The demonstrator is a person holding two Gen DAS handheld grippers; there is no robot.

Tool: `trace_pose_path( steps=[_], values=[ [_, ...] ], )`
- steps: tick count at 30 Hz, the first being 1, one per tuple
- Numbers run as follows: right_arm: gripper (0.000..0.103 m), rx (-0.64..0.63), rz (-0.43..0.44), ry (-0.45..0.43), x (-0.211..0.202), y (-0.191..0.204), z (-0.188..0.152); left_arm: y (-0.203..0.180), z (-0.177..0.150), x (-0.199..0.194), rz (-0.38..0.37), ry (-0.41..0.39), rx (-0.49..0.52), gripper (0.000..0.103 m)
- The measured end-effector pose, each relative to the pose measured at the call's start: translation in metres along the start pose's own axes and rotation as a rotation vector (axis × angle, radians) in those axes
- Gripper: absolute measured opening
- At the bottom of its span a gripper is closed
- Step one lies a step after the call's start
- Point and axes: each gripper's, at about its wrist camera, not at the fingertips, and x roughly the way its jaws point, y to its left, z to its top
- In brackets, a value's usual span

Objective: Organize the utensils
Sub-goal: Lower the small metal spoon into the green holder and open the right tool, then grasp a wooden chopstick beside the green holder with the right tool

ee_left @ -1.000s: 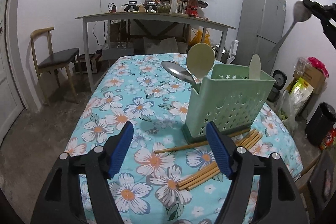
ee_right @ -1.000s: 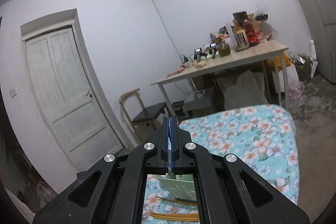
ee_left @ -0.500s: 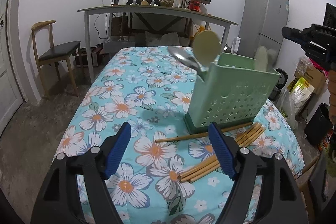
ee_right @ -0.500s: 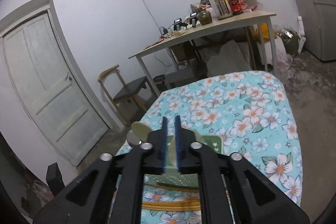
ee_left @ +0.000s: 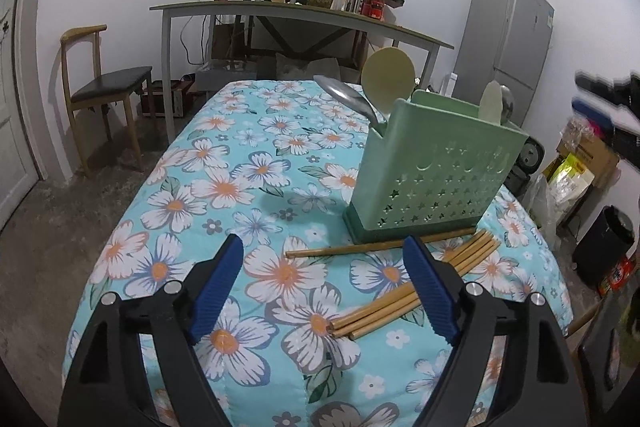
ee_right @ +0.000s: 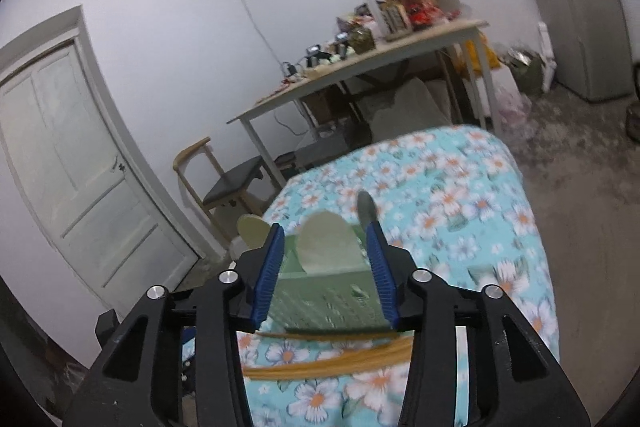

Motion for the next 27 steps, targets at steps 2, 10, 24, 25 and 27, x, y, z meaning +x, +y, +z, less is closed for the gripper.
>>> trace_pose_path(
  steps=[2, 10, 24, 25, 27],
  values=[
    [0.045, 0.046, -0.005, 0.028, 0.000, -0.010, -0.012, 0.002, -0.001, 0.001, -0.001, -0.002, -0.013, 0.080],
    [0.046, 0.373, 0.024, 0.271, 0.039, -0.068, -0.077, -0.002, -0.006, 0.003, 0.009, 0.002, 0.006, 0.080],
    [0.031, 0.803, -0.014, 0.372, 0.084, -0.130, -0.128, 0.016, -0.015, 0.009, -0.091, 0.090, -0.106, 0.097],
    [0.030, 0.819, -0.022, 0.367, 0.085, -0.131, -0.128, 0.018, -0.015, 0.009, -0.090, 0.090, -0.112, 0.097],
    [0.028, 0.848, -0.032, 0.355, 0.088, -0.135, -0.130, 0.019, -0.014, 0.008, -0.089, 0.090, -0.124, 0.097]
  ],
)
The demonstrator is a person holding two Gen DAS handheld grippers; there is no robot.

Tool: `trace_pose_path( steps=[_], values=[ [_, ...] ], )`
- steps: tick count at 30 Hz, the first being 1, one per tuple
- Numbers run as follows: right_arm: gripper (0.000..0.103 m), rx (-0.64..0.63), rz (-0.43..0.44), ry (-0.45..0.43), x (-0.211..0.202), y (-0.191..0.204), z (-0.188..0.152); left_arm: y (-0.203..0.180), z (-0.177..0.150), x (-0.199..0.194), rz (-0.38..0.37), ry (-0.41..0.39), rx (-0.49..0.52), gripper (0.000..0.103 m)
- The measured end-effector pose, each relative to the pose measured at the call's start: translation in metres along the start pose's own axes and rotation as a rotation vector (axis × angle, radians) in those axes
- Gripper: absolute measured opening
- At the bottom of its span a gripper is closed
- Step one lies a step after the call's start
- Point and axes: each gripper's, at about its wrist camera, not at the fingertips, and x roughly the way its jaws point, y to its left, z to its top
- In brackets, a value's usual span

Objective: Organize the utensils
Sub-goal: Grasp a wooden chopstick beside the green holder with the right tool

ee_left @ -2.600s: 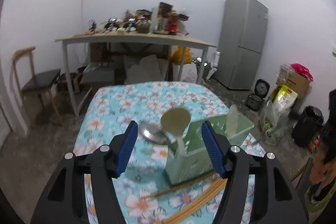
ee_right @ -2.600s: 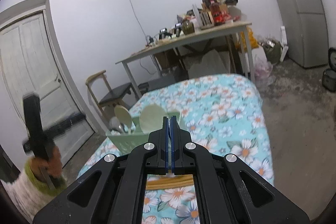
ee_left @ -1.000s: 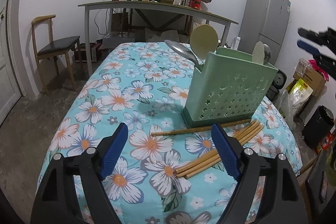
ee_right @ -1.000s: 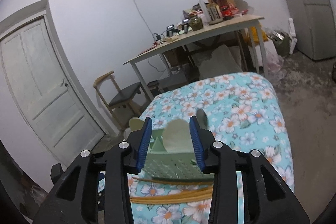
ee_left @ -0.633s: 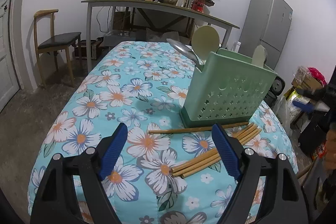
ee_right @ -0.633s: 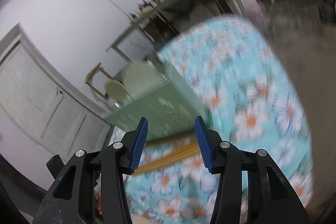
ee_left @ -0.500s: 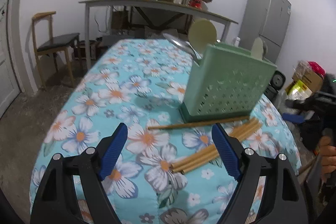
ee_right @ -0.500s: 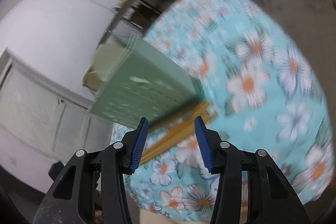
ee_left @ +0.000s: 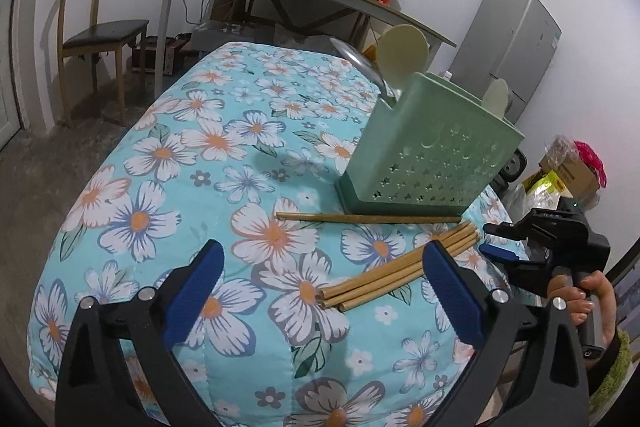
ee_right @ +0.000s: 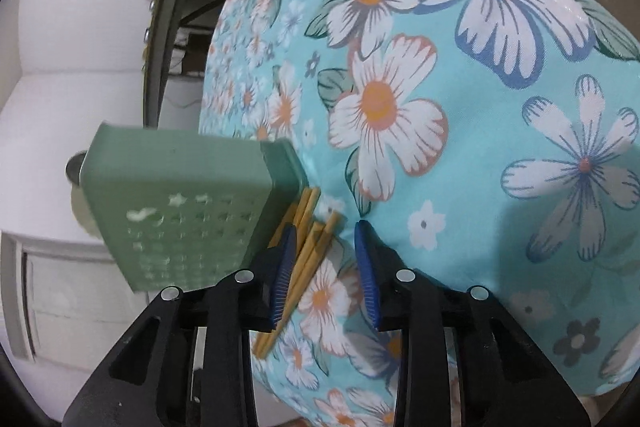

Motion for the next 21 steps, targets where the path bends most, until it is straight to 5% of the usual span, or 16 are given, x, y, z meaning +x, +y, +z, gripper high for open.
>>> trace_pose_path(
  steps=[7, 13, 21],
  values=[
    [0.005, 0.071, -0.013, -0.045, 0.003, -0.008, 0.001, 0.001, -0.001, -0.003, -0.003, -0.007, -0.007, 0.097],
    [0.006, -0.032, -0.040, -0.052, -0.012, -0.006, 0.004, -0.003, 0.000, -0.004, 0.008, -0.018, 0.025, 0.097],
    [0.013, -0.294, -0.269, -0.152, -0.033, 0.024, 0.023, -0.006, -0.001, -0.003, 0.004, -0.016, 0.037, 0.097]
  ],
)
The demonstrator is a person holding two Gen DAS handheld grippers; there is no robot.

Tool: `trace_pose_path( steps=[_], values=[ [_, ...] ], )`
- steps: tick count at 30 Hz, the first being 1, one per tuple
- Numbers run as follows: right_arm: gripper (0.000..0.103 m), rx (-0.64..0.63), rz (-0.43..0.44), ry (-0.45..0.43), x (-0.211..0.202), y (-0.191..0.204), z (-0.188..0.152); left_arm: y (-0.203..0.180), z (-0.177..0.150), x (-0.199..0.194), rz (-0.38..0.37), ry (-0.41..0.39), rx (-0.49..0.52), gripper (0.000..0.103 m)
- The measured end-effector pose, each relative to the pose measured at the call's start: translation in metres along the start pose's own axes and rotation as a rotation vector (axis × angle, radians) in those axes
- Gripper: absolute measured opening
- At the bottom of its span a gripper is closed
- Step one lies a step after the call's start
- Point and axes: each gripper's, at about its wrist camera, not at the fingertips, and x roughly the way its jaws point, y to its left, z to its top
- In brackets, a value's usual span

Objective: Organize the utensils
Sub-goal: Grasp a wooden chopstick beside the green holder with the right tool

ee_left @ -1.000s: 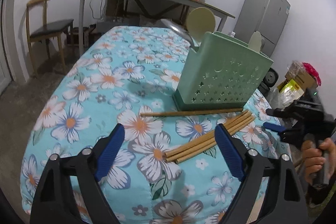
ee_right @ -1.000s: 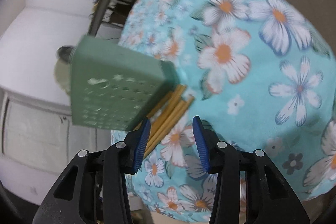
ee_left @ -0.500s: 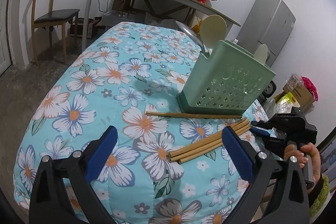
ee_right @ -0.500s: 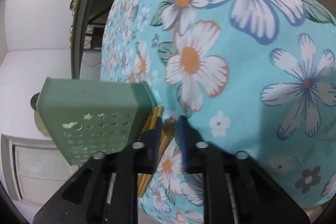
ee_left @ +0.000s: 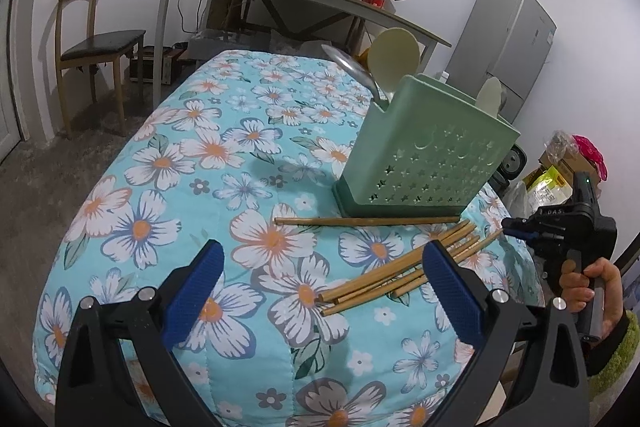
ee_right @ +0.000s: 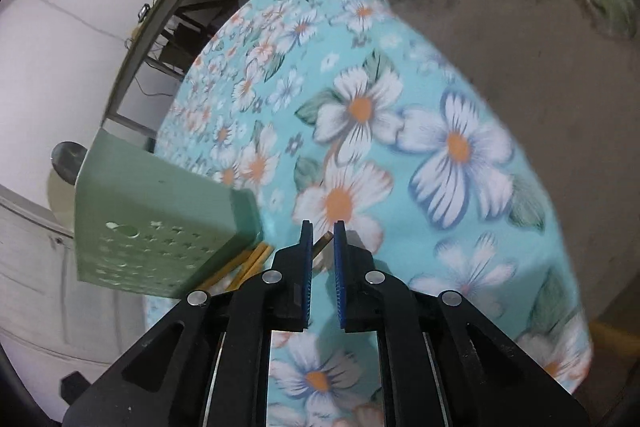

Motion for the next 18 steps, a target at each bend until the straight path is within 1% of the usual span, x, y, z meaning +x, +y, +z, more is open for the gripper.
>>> trace_pose_path(
  steps=[1, 2, 3, 4, 7, 9, 11, 13, 14, 16, 18],
  values=[
    [0.022, -0.006, -0.011, -0.002, 0.001, 0.001, 0.001, -0.001, 0.000, 0.001, -0.002, 0.003, -0.002, 0.097],
    [0.028, -0.002, -0.016, 0.001, 0.002, -0.001, 0.002, -0.001, 0.000, 0.001, -0.002, 0.005, -0.002, 0.097],
    [0.039, 0.013, -0.006, -0.001, 0.002, -0.003, 0.002, -0.001, 0.000, 0.002, -0.002, 0.006, -0.001, 0.097],
    [0.042, 0.025, 0.004, -0.004, 0.002, -0.004, 0.001, -0.002, 0.000, 0.001, -0.002, 0.006, 0.002, 0.097],
    [0.045, 0.065, 0.020, -0.011, -0.002, -0.007, -0.003, -0.003, 0.000, 0.001, 0.004, 0.003, 0.016, 0.097],
    [0.045, 0.107, 0.061, 0.009, -0.004, -0.008, -0.005, -0.003, 0.000, 0.002, 0.008, 0.004, 0.019, 0.097],
    [0.045, 0.155, 0.124, 0.059, -0.002, -0.010, -0.014, -0.003, -0.001, 0.002, 0.005, 0.005, 0.017, 0.097],
    [0.044, 0.197, 0.167, 0.125, 0.008, -0.012, -0.022, -0.002, -0.001, 0.003, 0.001, 0.009, 0.012, 0.097],
    [0.044, 0.215, 0.175, 0.143, 0.009, -0.016, -0.027, -0.002, -0.001, 0.004, -0.003, 0.012, 0.009, 0.097],
    [0.042, 0.255, 0.175, 0.149, 0.017, -0.020, -0.028, -0.003, -0.002, 0.004, -0.010, 0.016, 0.005, 0.097],
    [0.041, 0.289, 0.181, 0.128, 0.019, -0.022, -0.026, -0.004, -0.003, 0.002, -0.014, 0.013, 0.009, 0.097]
  ],
)
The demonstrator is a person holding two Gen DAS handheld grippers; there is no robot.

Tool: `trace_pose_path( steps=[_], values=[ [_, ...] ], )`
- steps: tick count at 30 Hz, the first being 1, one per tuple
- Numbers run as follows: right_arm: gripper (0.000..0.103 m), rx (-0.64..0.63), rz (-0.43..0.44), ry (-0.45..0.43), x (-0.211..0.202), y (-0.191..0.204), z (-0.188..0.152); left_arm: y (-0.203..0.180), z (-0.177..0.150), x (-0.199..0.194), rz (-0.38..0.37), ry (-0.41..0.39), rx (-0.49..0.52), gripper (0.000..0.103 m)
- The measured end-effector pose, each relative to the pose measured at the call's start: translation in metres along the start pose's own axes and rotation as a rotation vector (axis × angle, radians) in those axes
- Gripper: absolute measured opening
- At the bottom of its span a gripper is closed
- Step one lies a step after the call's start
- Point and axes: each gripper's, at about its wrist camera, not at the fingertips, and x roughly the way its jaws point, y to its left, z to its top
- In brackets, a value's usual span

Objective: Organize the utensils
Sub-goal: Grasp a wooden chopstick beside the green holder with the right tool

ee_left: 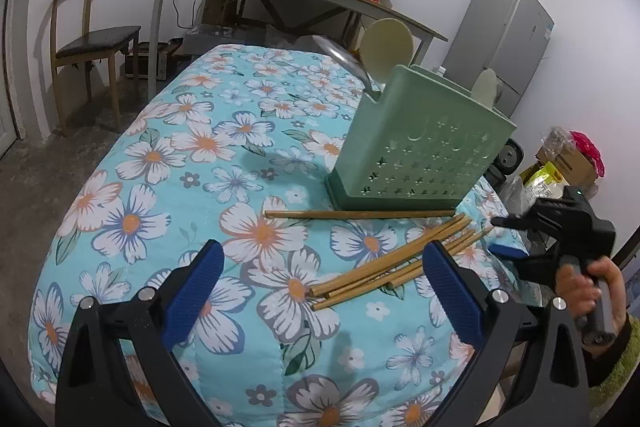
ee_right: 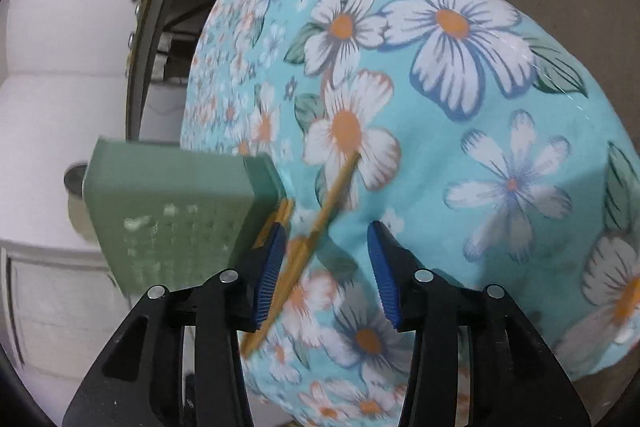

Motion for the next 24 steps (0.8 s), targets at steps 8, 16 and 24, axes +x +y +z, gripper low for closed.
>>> trace_pose_path(
  steps=[8, 16, 24],
  values=[
    [0.020, -0.009, -0.073, -0.096, 0.010, 0.010, 0.000, -0.001, -0.003, 0.001, -0.010, 0.005, -0.010, 0.097],
    [0.015, -0.319, -0.232, -0.151, 0.018, 0.041, -0.007, -0.006, -0.004, 0.004, -0.016, 0.016, 0.011, 0.097],
    [0.015, -0.597, -0.376, -0.087, 0.011, 0.060, 0.007, -0.010, -0.004, 0.006, -0.022, 0.024, 0.047, 0.097]
  ],
)
